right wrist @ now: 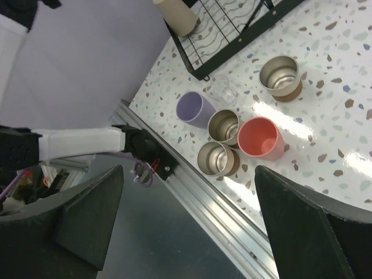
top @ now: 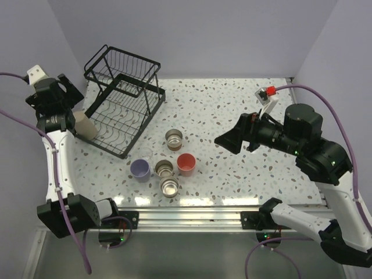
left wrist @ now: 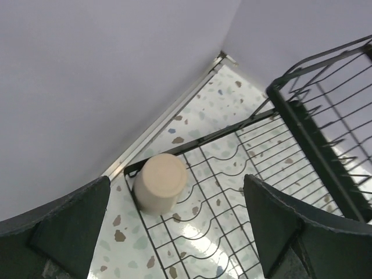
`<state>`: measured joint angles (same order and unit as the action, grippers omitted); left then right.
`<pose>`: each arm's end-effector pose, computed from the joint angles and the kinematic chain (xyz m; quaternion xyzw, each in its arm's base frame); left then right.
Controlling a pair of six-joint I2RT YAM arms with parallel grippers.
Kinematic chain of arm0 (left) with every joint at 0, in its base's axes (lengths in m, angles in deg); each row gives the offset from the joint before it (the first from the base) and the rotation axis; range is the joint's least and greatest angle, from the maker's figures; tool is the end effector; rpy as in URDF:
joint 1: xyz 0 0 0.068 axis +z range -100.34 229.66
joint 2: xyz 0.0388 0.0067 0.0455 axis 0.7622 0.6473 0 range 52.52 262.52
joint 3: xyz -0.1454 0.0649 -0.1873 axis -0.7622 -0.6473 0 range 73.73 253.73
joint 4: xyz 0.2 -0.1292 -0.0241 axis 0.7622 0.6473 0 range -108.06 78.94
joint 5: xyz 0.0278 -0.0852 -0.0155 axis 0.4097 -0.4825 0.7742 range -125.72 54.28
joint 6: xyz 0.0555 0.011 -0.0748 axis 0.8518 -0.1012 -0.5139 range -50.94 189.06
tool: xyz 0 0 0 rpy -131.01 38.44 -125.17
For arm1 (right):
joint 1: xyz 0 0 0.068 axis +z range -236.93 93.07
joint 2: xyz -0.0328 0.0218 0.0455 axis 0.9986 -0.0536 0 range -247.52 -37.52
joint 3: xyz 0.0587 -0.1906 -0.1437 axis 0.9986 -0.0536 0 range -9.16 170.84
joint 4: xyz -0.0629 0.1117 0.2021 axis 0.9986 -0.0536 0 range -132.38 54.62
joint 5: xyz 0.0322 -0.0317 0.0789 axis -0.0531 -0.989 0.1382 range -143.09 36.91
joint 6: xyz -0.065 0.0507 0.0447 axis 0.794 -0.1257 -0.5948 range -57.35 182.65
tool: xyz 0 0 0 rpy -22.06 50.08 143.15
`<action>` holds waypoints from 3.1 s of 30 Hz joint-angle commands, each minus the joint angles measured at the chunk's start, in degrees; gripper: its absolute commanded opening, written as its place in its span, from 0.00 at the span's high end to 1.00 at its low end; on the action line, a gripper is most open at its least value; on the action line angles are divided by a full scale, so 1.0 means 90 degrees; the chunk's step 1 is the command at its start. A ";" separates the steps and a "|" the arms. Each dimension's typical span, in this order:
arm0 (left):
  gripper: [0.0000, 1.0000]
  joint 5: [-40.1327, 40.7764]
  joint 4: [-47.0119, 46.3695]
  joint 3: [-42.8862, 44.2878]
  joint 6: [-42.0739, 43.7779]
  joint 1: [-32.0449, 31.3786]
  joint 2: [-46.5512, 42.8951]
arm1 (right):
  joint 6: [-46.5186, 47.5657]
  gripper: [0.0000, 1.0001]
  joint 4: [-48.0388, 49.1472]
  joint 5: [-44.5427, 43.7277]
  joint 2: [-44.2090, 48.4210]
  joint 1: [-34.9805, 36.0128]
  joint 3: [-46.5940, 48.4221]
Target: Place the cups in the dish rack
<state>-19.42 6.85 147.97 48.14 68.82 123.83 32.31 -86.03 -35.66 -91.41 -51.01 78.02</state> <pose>0.2814 0.1229 0.3502 -0.3557 0.7437 0.1090 0.5554 0.1314 0.1265 0.4296 -0.1284 0.7911 0.4222 0.4235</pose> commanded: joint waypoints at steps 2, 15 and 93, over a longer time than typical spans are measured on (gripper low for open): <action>0.01 -0.0483 0.0357 0.0637 0.0215 -0.0146 -0.0442 | -0.0280 0.02 -0.0474 -0.0412 -0.0243 -0.0036 0.0245; 0.00 -0.3606 -0.2140 -0.0638 -0.1930 -0.0508 -0.1857 | -0.0105 0.02 -0.1793 -0.1557 -0.0409 -0.0027 -0.0066; 0.01 -0.3051 0.2427 -0.0077 -0.0975 -0.5721 -0.0171 | -0.0925 1.00 -0.0026 -0.2034 -0.0342 0.0921 -0.0477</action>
<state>-48.58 25.45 142.66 38.50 21.41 120.31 27.04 -90.93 -55.02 -99.08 -42.79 74.69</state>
